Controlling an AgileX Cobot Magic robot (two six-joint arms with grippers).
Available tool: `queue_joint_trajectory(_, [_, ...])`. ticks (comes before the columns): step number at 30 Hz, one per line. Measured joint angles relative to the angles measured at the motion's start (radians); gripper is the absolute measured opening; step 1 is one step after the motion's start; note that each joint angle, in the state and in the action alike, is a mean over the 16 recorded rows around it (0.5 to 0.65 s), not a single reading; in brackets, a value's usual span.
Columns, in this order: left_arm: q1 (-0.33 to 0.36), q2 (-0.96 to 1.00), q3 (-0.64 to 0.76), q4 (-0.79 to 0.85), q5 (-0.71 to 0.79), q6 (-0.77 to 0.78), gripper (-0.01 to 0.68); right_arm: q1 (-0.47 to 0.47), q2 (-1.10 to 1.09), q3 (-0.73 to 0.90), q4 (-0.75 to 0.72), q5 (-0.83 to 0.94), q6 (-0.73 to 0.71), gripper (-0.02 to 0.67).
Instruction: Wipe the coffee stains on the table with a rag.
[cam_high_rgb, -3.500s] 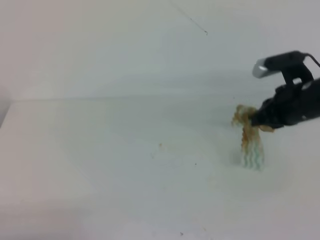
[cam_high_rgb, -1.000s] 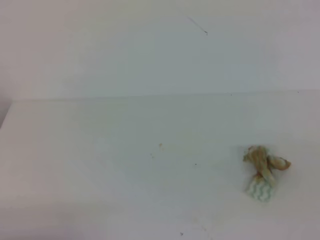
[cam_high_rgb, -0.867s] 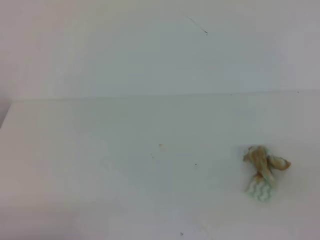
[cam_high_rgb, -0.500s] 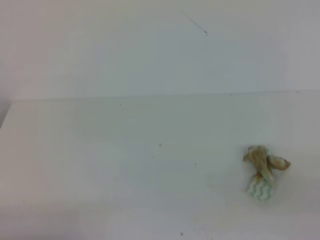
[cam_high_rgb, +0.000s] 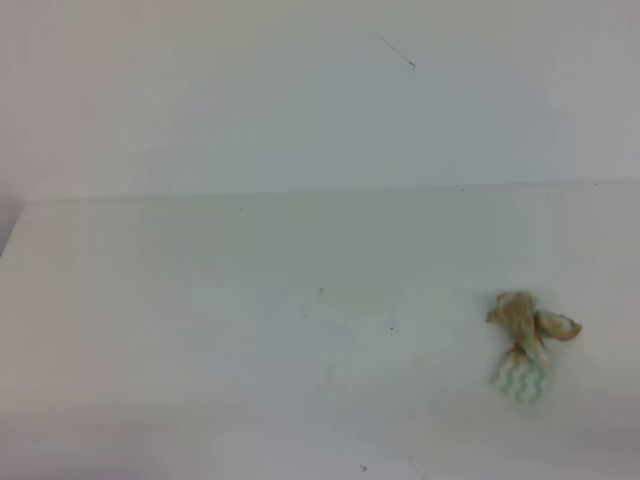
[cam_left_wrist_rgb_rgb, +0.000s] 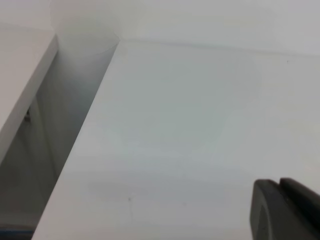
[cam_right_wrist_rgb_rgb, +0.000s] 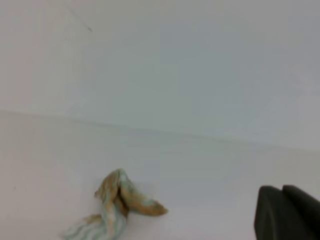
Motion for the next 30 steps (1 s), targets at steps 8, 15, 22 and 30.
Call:
queue_joint_trajectory(8, [0.000, 0.000, 0.000, 0.000, 0.000, 0.000, 0.001, -0.060, -0.025, 0.009, -0.088, 0.119, 0.104, -0.003])
queue_joint_trajectory(15, [0.000, 0.000, 0.000, 0.000, 0.000, 0.000, 0.001, -0.089, -0.026, 0.008, -0.189, 0.169, 0.260, -0.003])
queue_joint_trajectory(22, [0.000, 0.000, 0.000, -0.001, 0.000, 0.000, 0.001, -0.108, -0.028, 0.010, -0.241, 0.169, 0.347, -0.003])
queue_joint_trajectory(30, [0.000, 0.000, 0.000, -0.002, 0.000, 0.000, 0.001, -0.158, -0.026, 0.012, -0.265, 0.160, 0.353, -0.003])
